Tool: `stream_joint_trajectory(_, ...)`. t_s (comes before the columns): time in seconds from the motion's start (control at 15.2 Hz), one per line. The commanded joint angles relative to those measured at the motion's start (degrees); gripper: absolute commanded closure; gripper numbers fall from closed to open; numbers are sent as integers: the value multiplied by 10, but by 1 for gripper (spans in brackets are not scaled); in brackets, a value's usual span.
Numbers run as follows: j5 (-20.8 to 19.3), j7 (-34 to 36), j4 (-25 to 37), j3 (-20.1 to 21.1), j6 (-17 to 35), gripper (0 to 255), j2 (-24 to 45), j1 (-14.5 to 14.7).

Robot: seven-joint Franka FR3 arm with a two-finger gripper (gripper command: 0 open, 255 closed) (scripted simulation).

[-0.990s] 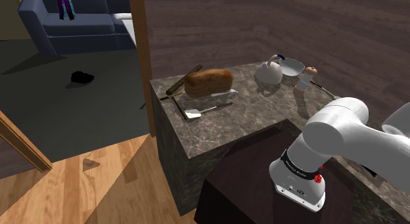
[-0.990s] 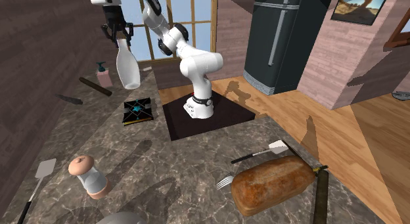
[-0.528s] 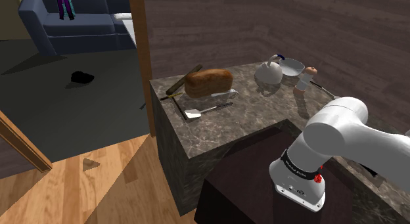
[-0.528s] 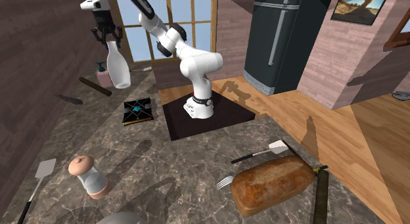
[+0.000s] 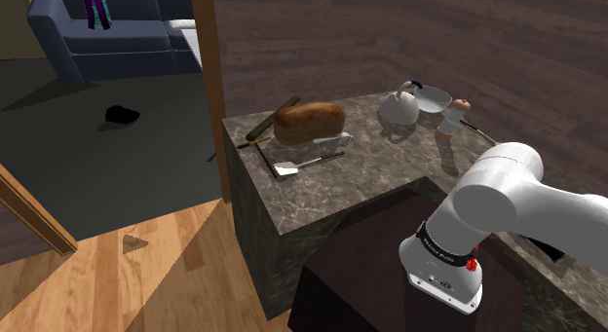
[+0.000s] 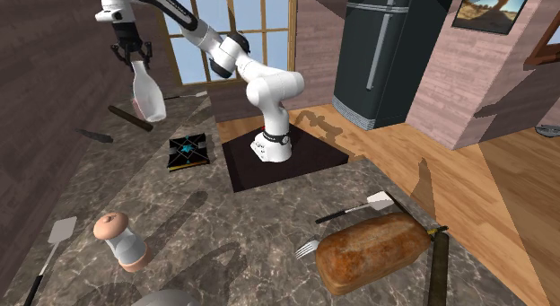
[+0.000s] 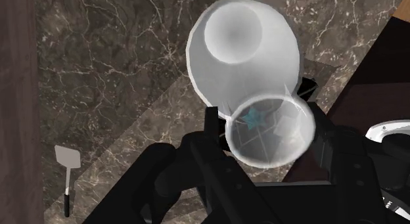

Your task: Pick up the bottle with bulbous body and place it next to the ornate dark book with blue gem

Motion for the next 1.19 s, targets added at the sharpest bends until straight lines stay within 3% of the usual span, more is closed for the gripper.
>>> stream_joint_trajectory(0.0,-19,-25,21,-12,9,255,1,5)
stream_joint_trajectory(1.12,-59,-13,-97,-60,57,255,-100,-48)
